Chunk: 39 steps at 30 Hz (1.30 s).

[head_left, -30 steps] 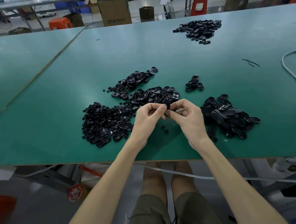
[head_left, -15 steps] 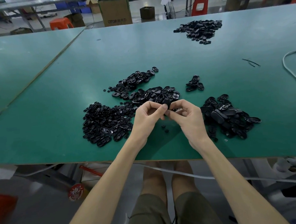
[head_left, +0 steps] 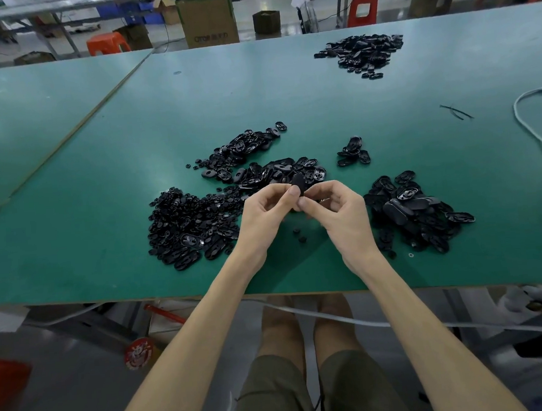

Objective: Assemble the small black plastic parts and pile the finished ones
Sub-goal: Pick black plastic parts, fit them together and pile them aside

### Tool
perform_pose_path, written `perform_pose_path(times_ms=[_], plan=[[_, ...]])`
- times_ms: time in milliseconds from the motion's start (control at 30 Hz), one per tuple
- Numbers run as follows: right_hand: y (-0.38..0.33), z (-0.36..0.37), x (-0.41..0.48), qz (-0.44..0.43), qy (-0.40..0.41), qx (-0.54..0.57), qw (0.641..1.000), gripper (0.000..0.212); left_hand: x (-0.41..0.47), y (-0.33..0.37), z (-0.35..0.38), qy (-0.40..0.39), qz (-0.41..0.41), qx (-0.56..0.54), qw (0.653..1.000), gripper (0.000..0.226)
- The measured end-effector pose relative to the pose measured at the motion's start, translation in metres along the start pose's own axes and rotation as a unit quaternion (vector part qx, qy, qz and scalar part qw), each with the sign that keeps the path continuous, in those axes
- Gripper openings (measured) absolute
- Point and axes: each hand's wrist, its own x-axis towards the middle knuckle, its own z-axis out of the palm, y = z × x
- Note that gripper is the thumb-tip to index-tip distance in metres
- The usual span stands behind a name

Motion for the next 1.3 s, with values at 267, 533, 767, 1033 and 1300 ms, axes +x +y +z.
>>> perform_pose_path(times_ms=[267, 533, 767, 1033, 1300], plan=[[0.0007, -0.0011, 0.0016, -0.002, 0.049, 0.016, 0.999, 0.019, -0.0002, -0.0016, 0.0018, -0.048, 0.000, 0.041, 0.998, 0.007], [-0.0002, -0.0021, 0.0012, 0.009, 0.054, 0.001, 0.998, 0.013, 0.0001, -0.0011, 0.0010, -0.030, -0.006, 0.035, 0.999, 0.014], [-0.0032, -0.0016, 0.0005, 0.008, 0.027, -0.010, 1.000, 0.008, 0.0025, -0.0031, -0.0014, 0.019, -0.023, -0.011, 0.999, 0.016], [-0.0070, -0.0022, -0.0021, -0.005, -0.017, 0.003, 1.000, 0.004, 0.0045, -0.0052, -0.0038, 0.013, -0.024, -0.034, 0.999, 0.016], [-0.0057, -0.0012, -0.0009, 0.001, -0.037, -0.030, 0.999, 0.009, 0.0037, -0.0025, -0.0047, 0.011, -0.038, -0.065, 0.997, 0.011]])
